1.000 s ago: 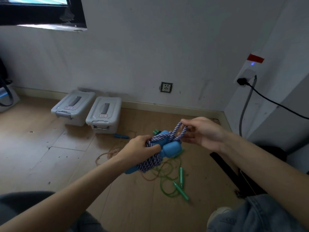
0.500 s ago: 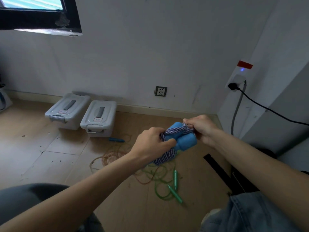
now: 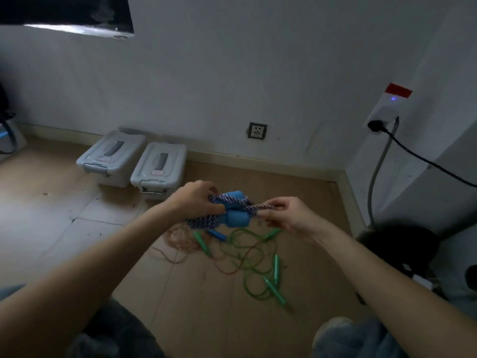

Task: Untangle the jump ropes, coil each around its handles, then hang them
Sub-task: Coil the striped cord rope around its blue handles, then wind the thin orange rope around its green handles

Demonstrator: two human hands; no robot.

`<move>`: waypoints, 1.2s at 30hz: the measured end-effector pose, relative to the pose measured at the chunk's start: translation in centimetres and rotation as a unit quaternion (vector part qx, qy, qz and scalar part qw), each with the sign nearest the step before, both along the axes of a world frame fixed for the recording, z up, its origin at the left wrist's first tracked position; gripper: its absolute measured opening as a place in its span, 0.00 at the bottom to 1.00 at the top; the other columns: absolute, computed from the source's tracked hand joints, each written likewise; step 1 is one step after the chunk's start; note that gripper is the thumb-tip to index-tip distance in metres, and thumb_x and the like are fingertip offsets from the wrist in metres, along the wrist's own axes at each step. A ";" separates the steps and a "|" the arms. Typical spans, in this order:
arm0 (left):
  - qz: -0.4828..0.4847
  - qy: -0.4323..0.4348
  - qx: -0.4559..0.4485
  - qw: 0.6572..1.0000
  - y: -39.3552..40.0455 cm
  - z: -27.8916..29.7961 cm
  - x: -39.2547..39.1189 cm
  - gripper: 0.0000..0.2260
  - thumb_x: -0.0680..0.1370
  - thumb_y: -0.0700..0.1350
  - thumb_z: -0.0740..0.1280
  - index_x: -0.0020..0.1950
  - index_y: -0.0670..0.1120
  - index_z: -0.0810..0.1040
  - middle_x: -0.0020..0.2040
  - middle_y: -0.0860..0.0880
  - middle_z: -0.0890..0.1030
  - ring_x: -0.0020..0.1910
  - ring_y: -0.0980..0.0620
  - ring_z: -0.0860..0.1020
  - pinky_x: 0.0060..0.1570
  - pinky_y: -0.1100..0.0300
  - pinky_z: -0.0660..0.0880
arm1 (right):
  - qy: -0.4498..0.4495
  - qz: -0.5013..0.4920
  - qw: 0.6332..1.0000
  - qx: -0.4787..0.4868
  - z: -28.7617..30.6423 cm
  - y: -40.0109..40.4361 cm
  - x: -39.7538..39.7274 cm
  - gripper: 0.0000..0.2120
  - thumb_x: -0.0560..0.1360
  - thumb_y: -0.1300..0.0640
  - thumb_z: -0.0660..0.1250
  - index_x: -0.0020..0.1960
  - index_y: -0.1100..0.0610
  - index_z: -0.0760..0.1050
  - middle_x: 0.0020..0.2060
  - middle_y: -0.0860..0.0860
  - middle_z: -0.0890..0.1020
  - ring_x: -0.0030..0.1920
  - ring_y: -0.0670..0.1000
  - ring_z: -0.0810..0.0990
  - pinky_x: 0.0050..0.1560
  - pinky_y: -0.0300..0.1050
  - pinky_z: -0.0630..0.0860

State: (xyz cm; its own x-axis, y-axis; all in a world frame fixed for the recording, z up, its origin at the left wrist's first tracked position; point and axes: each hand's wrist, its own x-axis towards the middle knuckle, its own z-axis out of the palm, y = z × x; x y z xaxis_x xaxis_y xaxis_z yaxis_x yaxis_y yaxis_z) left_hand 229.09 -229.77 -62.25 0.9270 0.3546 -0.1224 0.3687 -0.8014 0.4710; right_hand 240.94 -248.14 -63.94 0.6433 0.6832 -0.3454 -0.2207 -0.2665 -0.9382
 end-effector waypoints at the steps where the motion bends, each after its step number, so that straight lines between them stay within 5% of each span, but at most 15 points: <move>1: -0.004 0.023 -0.005 1.000 0.5 -1.0 0.1 0.15 0.72 0.51 0.68 0.55 0.46 0.77 0.44 0.49 0.76 0.45 0.49 0.76 0.41 0.61 0.69 | -0.052 0.014 0.997 -0.051 -0.6 0.6 0.1 0.05 0.71 0.64 0.70 0.39 0.58 0.76 0.32 0.51 0.77 0.28 0.41 0.76 0.29 0.32 0.74; 3: -0.009 0.047 -0.029 0.998 1.2 -2.6 0.5 0.13 0.73 0.51 0.67 0.53 0.45 0.78 0.44 0.48 0.77 0.44 0.50 0.75 0.41 0.61 0.68 | -0.099 -0.002 0.992 -0.075 -1.9 1.7 0.6 0.08 0.71 0.61 0.71 0.35 0.57 0.75 0.29 0.50 0.76 0.25 0.40 0.74 0.26 0.32 0.72; 8: 0.011 0.033 -0.127 0.991 2.6 -6.4 3.0 0.13 0.75 0.49 0.66 0.55 0.44 0.79 0.48 0.44 0.81 0.47 0.48 0.78 0.46 0.57 0.73 | 0.043 -0.129 0.990 0.041 -4.8 4.7 2.4 0.10 0.74 0.65 0.66 0.36 0.59 0.69 0.35 0.55 0.77 0.28 0.46 0.79 0.27 0.37 0.78; 12: 0.061 0.002 -0.195 0.979 3.4 -11.2 5.7 0.15 0.75 0.49 0.66 0.58 0.42 0.74 0.52 0.44 0.80 0.52 0.46 0.78 0.51 0.55 0.73 | 0.010 -0.144 0.990 -0.011 -8.2 6.3 5.4 0.13 0.76 0.64 0.63 0.36 0.57 0.65 0.37 0.55 0.76 0.33 0.49 0.78 0.27 0.40 0.79; 17: 0.194 0.044 -0.191 0.961 4.8 -18.7 8.1 0.13 0.75 0.44 0.66 0.57 0.40 0.74 0.53 0.41 0.80 0.50 0.44 0.79 0.47 0.57 0.73 | 0.002 -0.243 0.970 -0.027 -14.8 5.8 10.7 0.13 0.78 0.65 0.61 0.36 0.58 0.63 0.42 0.56 0.75 0.45 0.54 0.78 0.49 0.50 0.78; 23: 0.062 0.107 -0.138 0.983 1.6 -27.3 9.2 0.13 0.75 0.39 0.64 0.58 0.39 0.74 0.55 0.41 0.78 0.55 0.43 0.77 0.51 0.57 0.71 | 0.141 -0.450 0.875 0.109 -22.6 5.2 14.6 0.09 0.79 0.66 0.57 0.41 0.59 0.64 0.47 0.57 0.75 0.49 0.53 0.77 0.62 0.50 0.73; 26: -0.007 0.138 -0.060 0.989 1.3 -29.9 8.4 0.16 0.74 0.40 0.64 0.62 0.41 0.72 0.60 0.41 0.74 0.59 0.42 0.74 0.58 0.55 0.67 | 0.137 -0.380 0.914 -0.037 -26.3 5.8 13.5 0.02 0.78 0.64 0.60 0.49 0.62 0.67 0.51 0.59 0.75 0.54 0.55 0.77 0.64 0.50 0.71; 28: -0.036 0.145 0.008 0.989 1.5 -31.2 7.3 0.18 0.74 0.42 0.64 0.64 0.45 0.71 0.64 0.44 0.72 0.62 0.43 0.71 0.60 0.53 0.66 | 0.084 -0.304 0.933 -0.172 -27.9 6.3 12.1 0.14 0.78 0.58 0.62 0.61 0.60 0.68 0.56 0.56 0.74 0.56 0.54 0.75 0.60 0.49 0.72; 30: 0.014 0.109 0.086 0.990 2.0 -31.4 6.5 0.20 0.74 0.42 0.64 0.66 0.46 0.70 0.65 0.43 0.70 0.63 0.40 0.67 0.60 0.47 0.66 | -0.009 -0.321 0.915 -0.243 -28.4 6.8 10.5 0.17 0.77 0.58 0.62 0.64 0.60 0.67 0.59 0.54 0.72 0.55 0.55 0.74 0.56 0.49 0.72; 33: 0.125 0.108 0.111 0.980 3.4 -31.3 6.0 0.25 0.73 0.39 0.63 0.70 0.46 0.63 0.71 0.40 0.61 0.69 0.35 0.57 0.65 0.39 0.56 | -0.115 -0.321 0.914 -0.221 -27.9 7.9 7.4 0.09 0.75 0.63 0.62 0.55 0.60 0.70 0.53 0.54 0.72 0.48 0.51 0.74 0.49 0.43 0.71; 36: 0.179 0.193 0.063 0.963 5.4 -31.9 4.9 0.31 0.77 0.42 0.60 0.75 0.42 0.48 0.76 0.41 0.50 0.73 0.37 0.48 0.69 0.44 0.52 | -0.135 -0.109 0.973 -0.152 -27.7 10.4 4.1 0.10 0.74 0.64 0.65 0.55 0.58 0.71 0.50 0.53 0.75 0.46 0.49 0.74 0.45 0.40 0.69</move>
State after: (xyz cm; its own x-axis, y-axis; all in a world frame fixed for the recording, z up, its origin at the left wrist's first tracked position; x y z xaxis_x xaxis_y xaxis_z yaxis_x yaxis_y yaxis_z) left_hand 234.00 -224.38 -94.14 0.6367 0.6773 -0.3685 0.7600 -0.6322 0.1510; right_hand 245.02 -237.75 -91.62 0.8572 0.4123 -0.3085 -0.0597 -0.5155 -0.8548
